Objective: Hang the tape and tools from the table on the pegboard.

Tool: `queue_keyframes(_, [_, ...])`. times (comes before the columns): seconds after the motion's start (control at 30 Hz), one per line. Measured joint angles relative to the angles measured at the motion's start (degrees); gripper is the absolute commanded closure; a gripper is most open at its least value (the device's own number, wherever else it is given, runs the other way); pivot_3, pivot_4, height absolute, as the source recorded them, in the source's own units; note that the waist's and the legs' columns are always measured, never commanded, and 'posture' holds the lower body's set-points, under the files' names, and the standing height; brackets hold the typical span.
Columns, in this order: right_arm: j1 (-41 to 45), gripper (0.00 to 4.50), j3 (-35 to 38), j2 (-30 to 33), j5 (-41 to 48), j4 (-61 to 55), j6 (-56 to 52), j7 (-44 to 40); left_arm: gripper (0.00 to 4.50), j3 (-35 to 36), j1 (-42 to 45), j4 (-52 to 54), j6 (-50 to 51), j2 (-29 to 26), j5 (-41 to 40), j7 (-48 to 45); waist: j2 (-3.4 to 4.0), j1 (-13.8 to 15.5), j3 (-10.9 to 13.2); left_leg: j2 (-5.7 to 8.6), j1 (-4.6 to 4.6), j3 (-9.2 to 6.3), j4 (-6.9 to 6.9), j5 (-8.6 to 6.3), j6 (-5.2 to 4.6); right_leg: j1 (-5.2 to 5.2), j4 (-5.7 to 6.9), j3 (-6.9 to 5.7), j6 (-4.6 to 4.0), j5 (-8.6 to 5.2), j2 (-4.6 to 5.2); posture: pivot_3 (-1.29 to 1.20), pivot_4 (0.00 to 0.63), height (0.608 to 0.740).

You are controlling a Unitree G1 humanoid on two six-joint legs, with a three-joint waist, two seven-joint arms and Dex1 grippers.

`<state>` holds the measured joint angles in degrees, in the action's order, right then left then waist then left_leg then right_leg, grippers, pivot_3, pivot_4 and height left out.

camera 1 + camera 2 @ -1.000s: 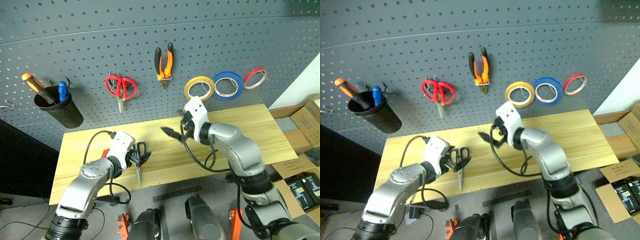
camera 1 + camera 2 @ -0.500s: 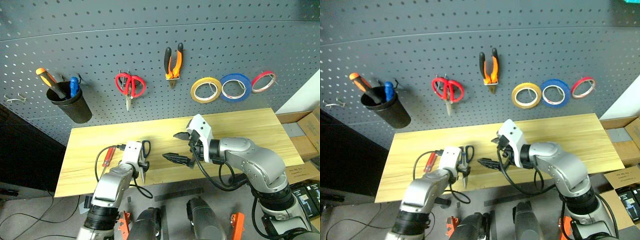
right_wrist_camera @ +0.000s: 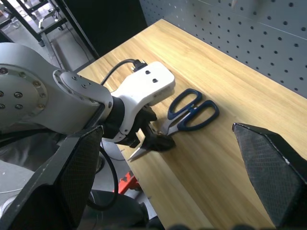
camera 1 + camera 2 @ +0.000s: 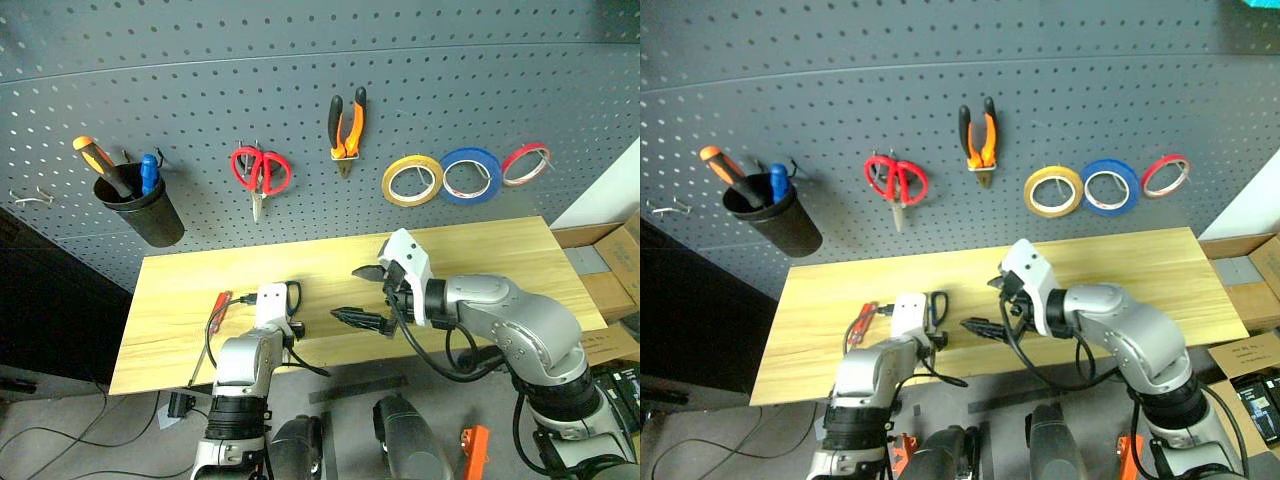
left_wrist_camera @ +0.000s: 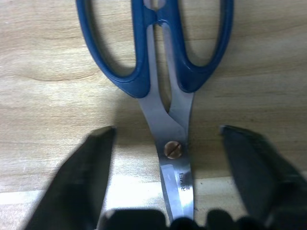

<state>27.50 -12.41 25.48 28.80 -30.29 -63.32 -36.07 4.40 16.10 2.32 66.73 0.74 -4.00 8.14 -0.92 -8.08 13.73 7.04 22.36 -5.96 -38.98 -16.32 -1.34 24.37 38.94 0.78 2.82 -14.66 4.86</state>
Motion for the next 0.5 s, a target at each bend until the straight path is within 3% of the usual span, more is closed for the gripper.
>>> queue_keyframes(0.17, [-0.16, 0.00, 0.16, 0.65, 1.33, -0.01, -0.07, 0.15, 3.71, 0.44, 0.49, -1.14, -1.04, -1.37, -0.06, -0.90, 0.00, -0.01, 0.00, -0.01, 0.00, 0.01, 0.00, 0.01, 0.03, 0.00, -0.01, 0.00, 0.00, 0.00, 0.00, -0.30, 0.247, 0.740])
queue_keyframes(0.2, [-0.31, 0.00, 0.20, 0.84, 1.57, -0.05, -0.10, 0.22, 3.86, 0.60, 0.55, -1.32, -1.20, -1.88, -0.10, -1.30, 0.00, 0.01, 0.00, 0.00, 0.00, 0.00, 0.00, 0.01, 0.03, 0.00, -0.01, -0.01, 0.00, 0.00, 0.00, -0.31, 0.245, 0.740])
queue_keyframes(0.5, [-1.27, 0.00, 1.15, 1.58, 2.10, -1.02, -0.24, 1.37, 3.86, 1.32, -1.16, -1.34, -4.11, -6.15, -2.72, -8.90, 0.00, -0.01, 0.00, -0.01, 0.00, 0.00, 0.01, 0.06, 0.12, 0.00, -0.03, -0.01, 0.00, 0.00, 0.00, -0.31, 0.243, 0.740])
